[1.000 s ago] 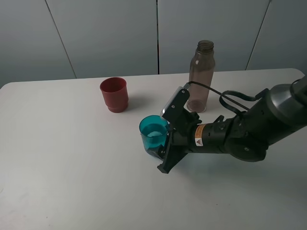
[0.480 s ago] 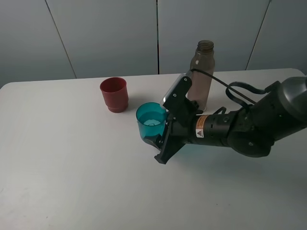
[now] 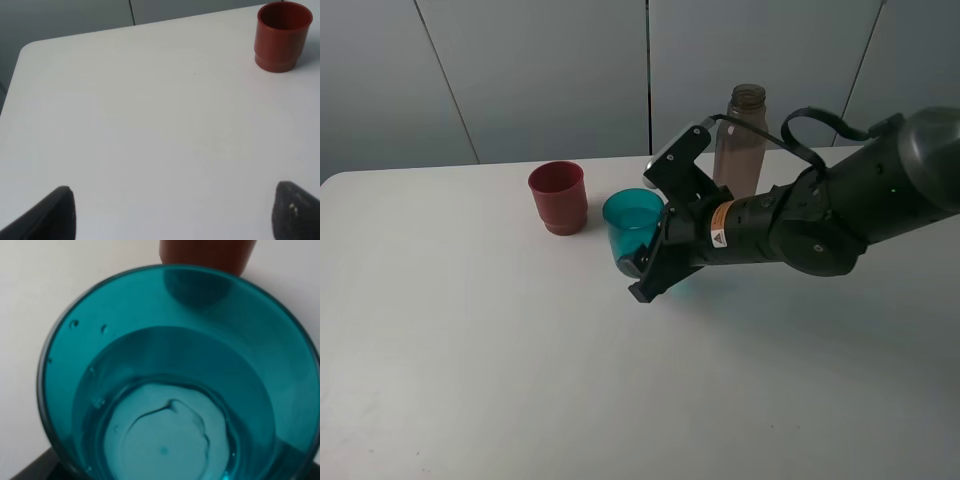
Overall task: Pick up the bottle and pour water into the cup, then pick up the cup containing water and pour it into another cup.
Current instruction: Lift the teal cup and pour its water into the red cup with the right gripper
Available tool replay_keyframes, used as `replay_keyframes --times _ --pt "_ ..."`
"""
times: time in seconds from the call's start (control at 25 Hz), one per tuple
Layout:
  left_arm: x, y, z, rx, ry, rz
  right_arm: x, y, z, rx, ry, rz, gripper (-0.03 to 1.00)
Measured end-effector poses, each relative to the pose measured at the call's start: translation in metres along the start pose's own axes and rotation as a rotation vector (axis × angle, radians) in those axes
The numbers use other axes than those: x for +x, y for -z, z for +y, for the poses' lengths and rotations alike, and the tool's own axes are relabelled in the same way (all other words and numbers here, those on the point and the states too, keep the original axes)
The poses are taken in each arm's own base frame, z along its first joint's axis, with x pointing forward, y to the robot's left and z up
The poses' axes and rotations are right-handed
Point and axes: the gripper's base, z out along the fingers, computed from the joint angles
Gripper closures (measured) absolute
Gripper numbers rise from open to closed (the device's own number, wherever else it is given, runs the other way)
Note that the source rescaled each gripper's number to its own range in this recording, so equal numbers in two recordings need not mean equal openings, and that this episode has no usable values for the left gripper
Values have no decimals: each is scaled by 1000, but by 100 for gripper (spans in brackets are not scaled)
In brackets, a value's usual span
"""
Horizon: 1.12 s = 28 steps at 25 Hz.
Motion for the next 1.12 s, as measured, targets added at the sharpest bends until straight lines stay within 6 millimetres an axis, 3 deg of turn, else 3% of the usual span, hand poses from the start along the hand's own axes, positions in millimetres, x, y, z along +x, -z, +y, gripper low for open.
replay_keyframes --times 0.64,1.12 --pt "0 0 0 0 0 0 -69 -4 -14 91 -37 39 85" --pt "0 0 0 0 0 0 -95 -24 -18 131 -36 109 85"
